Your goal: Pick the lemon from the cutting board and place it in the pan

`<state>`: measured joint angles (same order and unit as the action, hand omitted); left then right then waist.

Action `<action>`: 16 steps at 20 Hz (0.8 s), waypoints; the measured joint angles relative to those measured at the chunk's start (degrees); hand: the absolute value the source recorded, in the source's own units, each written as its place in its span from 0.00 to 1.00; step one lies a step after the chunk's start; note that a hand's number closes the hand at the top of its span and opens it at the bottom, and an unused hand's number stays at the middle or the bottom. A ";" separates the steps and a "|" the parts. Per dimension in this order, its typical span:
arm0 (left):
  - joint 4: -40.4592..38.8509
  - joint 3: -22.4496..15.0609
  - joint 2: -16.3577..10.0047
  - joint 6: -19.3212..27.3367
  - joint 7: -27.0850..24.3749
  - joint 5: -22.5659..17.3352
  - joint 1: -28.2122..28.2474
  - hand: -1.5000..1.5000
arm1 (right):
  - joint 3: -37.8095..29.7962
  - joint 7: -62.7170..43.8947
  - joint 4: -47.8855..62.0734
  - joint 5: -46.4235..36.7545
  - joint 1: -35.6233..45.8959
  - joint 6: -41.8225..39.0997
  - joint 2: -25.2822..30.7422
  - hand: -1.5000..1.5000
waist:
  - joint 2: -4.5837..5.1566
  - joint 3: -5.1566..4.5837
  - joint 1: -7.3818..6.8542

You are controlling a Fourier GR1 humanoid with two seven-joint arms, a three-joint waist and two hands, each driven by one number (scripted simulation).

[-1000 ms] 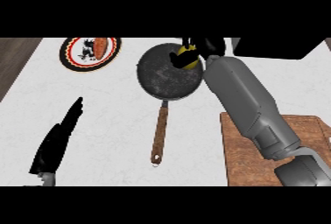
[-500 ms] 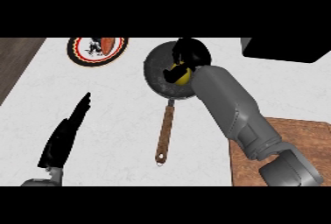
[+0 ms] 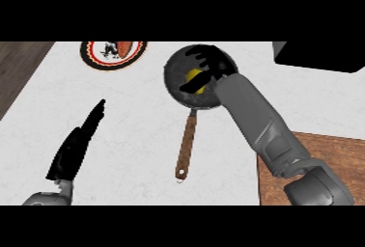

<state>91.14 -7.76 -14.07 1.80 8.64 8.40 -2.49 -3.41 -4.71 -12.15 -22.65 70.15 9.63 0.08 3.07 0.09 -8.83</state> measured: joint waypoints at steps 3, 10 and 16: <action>0.19 0.11 0.01 0.22 0.26 0.21 -0.09 0.50 | -2.44 3.74 -1.03 2.63 -0.54 4.43 -0.05 0.00 | -0.05 0.03 0.06; -0.22 0.81 -0.02 0.39 0.31 0.16 -0.20 0.50 | -8.95 8.70 -2.25 8.34 -0.48 15.16 0.05 0.00 | -0.33 0.00 1.45; -0.89 2.40 -0.55 0.44 -1.04 -0.48 1.52 0.50 | -14.08 12.00 -2.05 11.94 -1.77 18.20 4.69 0.00 | -0.76 -0.02 3.19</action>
<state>90.25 -5.36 -14.62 2.23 7.60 7.92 -0.97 -17.50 7.29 -14.21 -10.70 68.38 27.83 4.77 2.31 0.07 -5.64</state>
